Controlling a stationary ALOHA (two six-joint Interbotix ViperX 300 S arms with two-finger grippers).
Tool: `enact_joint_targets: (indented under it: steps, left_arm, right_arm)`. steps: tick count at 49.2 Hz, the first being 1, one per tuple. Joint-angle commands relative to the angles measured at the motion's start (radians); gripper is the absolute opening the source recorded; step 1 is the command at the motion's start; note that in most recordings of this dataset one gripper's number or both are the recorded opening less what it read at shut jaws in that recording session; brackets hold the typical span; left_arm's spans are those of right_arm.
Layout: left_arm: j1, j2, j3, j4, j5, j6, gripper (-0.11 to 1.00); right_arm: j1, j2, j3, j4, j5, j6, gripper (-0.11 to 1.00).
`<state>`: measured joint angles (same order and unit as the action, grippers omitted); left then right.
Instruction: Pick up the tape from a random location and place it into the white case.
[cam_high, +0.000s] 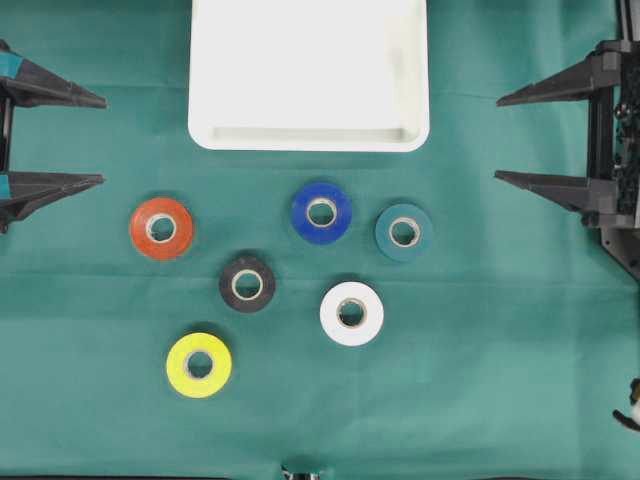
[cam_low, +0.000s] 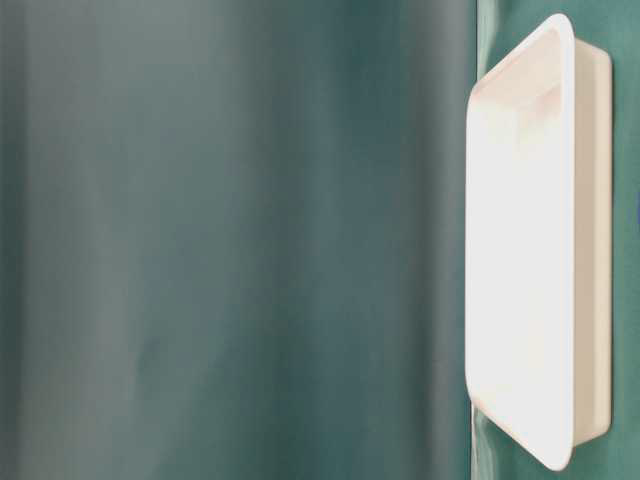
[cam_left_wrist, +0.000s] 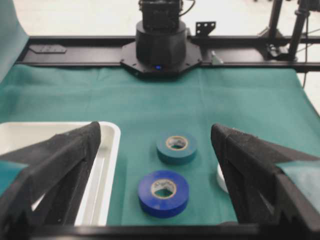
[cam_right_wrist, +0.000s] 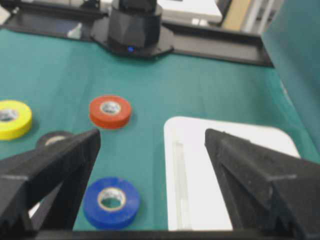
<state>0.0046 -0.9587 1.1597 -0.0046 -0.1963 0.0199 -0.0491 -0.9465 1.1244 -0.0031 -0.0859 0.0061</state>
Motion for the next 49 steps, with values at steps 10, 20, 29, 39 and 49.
enact_joint_targets:
  steps: [10,20,29,39,49]
  left_arm:
    - [0.002,0.008,-0.031,-0.002,-0.005,0.002,1.0]
    - [-0.032,0.008,-0.031,-0.002,0.0,-0.005,1.0]
    - [-0.133,0.008,-0.032,-0.002,0.002,-0.003,1.0]
    - [-0.192,0.008,-0.032,-0.002,0.032,-0.005,1.0]
    - [-0.206,0.008,-0.034,-0.002,0.041,-0.006,1.0]
  right_arm:
    - [-0.011,0.008,-0.029,0.0,-0.006,0.002,0.93]
    - [-0.011,0.008,-0.029,0.0,-0.006,0.002,0.93]
    - [-0.011,0.008,-0.029,0.0,-0.006,0.002,0.93]
    - [-0.011,0.008,-0.031,0.0,-0.006,0.002,0.93]
    - [-0.011,0.008,-0.031,0.0,-0.005,0.002,0.93]
